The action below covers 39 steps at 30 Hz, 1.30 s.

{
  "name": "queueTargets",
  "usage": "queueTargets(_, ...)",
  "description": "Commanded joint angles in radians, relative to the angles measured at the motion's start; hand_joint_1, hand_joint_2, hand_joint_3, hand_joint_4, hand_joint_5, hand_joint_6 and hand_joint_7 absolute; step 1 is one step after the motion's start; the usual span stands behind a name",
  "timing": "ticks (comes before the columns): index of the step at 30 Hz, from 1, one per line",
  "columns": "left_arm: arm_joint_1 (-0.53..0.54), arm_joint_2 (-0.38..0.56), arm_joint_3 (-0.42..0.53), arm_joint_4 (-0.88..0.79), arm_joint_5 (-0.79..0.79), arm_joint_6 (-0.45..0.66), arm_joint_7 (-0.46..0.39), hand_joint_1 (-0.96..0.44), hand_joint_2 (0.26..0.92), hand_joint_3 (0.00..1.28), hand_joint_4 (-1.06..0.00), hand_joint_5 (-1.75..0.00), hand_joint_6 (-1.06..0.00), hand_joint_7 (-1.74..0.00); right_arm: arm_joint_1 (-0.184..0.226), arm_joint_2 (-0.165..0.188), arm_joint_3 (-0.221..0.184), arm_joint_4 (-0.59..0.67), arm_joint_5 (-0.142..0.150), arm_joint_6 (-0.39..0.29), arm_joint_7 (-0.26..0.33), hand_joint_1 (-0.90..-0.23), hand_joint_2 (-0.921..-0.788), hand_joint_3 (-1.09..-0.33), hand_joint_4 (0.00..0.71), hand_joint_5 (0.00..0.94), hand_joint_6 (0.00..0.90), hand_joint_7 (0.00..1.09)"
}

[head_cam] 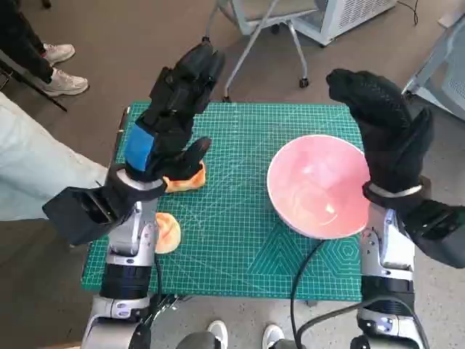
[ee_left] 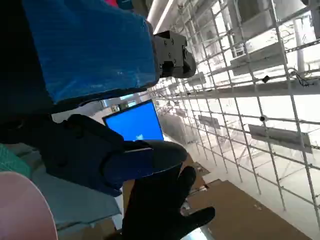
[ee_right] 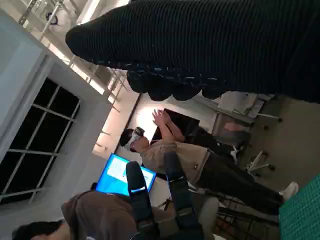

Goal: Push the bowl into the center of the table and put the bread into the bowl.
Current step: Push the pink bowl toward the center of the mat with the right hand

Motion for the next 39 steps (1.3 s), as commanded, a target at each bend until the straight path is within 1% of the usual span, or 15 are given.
queueTargets(1,0.011,0.001,0.001,-0.001,0.011,-0.013,0.008,-0.59,0.921,0.55,-0.07,0.0,0.0,-0.41,0.001,-0.006,0.005,0.012,-0.002,0.016,0.008,-0.656,-0.921,-0.726,0.18,0.0,0.069,0.5)
queueTargets(12,0.015,0.003,0.0,-0.005,0.016,-0.012,0.016,-0.59,0.921,0.55,-0.07,0.0,0.0,-0.41,0.003,-0.007,0.01,-0.001,-0.008,0.028,0.005,-0.66,-0.921,-0.729,0.178,0.0,0.058,0.52)
queueTargets(14,0.016,0.003,0.0,-0.006,0.017,-0.012,0.017,-0.58,0.921,0.55,-0.07,0.0,0.0,-0.41,0.002,-0.007,0.011,-0.001,-0.008,0.03,0.004,-0.66,-0.921,-0.731,0.176,0.002,0.044,0.54)
queueTargets(19,0.02,0.002,-0.002,-0.012,0.016,-0.011,0.018,-0.58,0.921,0.55,-0.07,0.0,0.0,-0.41,0.004,-0.009,0.011,-0.006,-0.004,0.036,0.007,-0.656,-0.921,-0.733,0.173,0.003,0.03,0.57)
queueTargets(39,0.031,-0.001,-0.003,-0.017,0.011,-0.018,0.015,-0.58,0.921,0.54,-0.07,0.0,0.0,-0.41,0.011,-0.009,0.009,-0.014,0.004,0.049,0.016,-0.651,-0.921,-0.733,0.18,0.005,0.02,0.59)
